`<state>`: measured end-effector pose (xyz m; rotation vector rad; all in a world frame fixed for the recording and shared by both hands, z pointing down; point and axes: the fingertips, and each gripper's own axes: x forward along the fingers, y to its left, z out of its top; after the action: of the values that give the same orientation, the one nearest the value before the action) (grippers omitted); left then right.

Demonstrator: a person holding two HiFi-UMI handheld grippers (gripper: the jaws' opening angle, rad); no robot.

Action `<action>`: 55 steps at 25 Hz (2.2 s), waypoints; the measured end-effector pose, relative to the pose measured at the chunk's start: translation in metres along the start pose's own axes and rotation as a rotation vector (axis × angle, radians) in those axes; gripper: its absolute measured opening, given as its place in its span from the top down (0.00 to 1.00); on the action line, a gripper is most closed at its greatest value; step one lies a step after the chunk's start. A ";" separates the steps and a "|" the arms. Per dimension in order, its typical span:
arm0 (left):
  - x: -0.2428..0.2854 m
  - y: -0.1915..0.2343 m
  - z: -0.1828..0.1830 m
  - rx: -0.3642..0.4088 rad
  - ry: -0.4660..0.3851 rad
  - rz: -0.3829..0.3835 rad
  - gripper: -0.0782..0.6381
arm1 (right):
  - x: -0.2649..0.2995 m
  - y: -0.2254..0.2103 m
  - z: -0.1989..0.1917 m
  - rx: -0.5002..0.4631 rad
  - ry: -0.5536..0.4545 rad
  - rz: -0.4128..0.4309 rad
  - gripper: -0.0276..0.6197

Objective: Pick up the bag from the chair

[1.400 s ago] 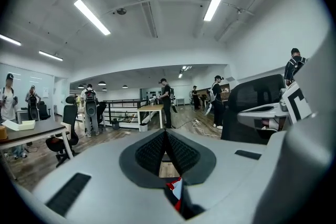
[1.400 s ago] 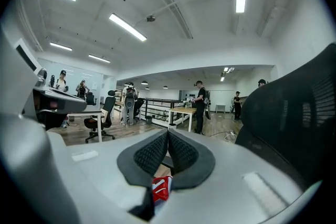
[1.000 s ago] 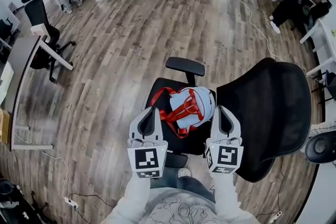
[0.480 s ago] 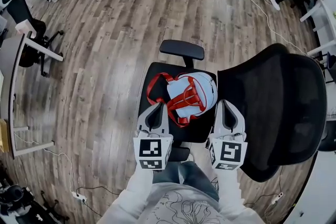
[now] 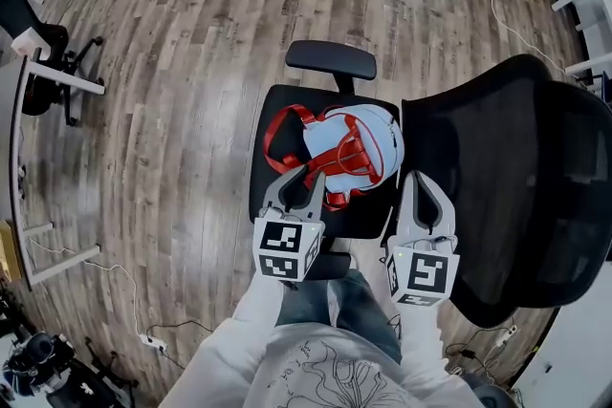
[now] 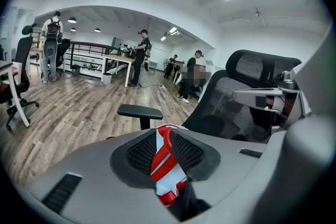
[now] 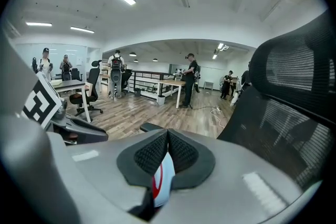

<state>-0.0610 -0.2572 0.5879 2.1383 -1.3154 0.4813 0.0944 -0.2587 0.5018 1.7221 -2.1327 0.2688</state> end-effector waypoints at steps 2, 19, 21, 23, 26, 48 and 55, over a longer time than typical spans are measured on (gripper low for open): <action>0.013 0.001 -0.007 -0.038 0.003 -0.044 0.77 | 0.004 0.002 -0.005 -0.009 0.012 0.001 0.94; 0.085 -0.025 -0.074 -0.270 0.161 -0.323 0.57 | 0.019 0.001 -0.043 0.021 0.080 0.001 0.94; 0.089 -0.029 -0.079 -0.280 0.166 -0.359 0.57 | 0.019 0.001 -0.046 0.021 0.088 0.003 0.94; 0.091 -0.031 -0.081 -0.287 0.159 -0.382 0.57 | 0.019 0.000 -0.049 0.019 0.093 0.003 0.94; 0.095 -0.033 -0.078 -0.303 0.144 -0.408 0.57 | 0.018 -0.001 -0.053 0.014 0.100 0.000 0.94; 0.115 -0.090 -0.016 -0.418 0.049 -0.604 0.74 | 0.000 -0.026 -0.059 0.026 0.112 -0.061 0.94; 0.114 -0.095 -0.009 -0.475 0.064 -0.644 0.80 | -0.002 -0.033 -0.060 0.030 0.116 -0.073 0.94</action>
<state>0.0754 -0.2963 0.6332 1.9621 -0.5637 -0.0319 0.1375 -0.2420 0.5520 1.7524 -1.9888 0.3734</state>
